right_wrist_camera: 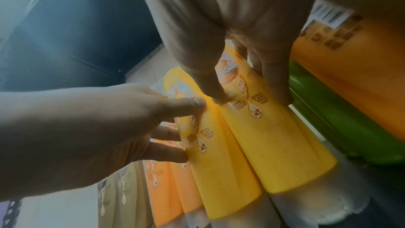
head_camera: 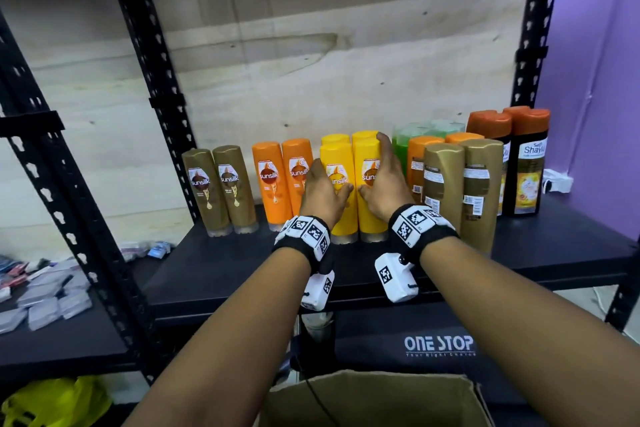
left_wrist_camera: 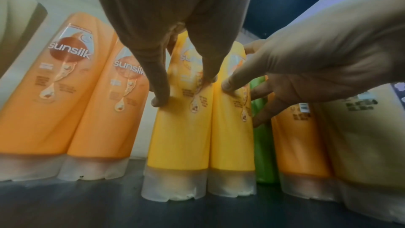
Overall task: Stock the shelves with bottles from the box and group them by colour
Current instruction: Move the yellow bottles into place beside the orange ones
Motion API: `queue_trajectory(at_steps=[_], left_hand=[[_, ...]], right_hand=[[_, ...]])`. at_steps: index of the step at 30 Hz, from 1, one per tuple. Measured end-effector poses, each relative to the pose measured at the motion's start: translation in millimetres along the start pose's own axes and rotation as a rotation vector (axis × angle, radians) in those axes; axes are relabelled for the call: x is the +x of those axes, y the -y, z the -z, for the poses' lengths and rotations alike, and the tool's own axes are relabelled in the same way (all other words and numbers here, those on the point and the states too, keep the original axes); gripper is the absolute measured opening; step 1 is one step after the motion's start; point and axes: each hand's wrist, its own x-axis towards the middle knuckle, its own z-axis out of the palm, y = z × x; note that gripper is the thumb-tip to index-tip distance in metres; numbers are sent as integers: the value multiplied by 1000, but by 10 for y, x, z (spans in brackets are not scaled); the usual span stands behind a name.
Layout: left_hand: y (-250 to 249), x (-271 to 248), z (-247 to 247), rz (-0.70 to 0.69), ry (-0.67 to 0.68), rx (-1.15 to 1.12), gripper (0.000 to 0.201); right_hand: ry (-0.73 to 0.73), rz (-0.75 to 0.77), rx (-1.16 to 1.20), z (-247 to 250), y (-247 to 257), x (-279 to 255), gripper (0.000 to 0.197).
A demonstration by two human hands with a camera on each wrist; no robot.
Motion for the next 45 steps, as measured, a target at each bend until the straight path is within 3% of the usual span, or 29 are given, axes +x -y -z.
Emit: queue_trajectory(at_steps=[32, 37, 39, 42, 45], left_hand=[[-53, 58, -102, 107, 8, -79, 66], [-54, -29, -94, 202, 73, -44, 63], [-32, -95, -89, 219, 108, -13, 58], [-4, -218, -54, 227, 115, 31, 49], [17, -368, -5, 164, 97, 102, 40]], right_hand=[[36, -36, -39, -59, -59, 94, 100], [65, -44, -93, 25, 11, -29, 95], [55, -48, -86, 58, 16, -143, 86], [82, -21, -178, 140, -15, -315, 55], [112, 47, -257, 256, -34, -467, 30]])
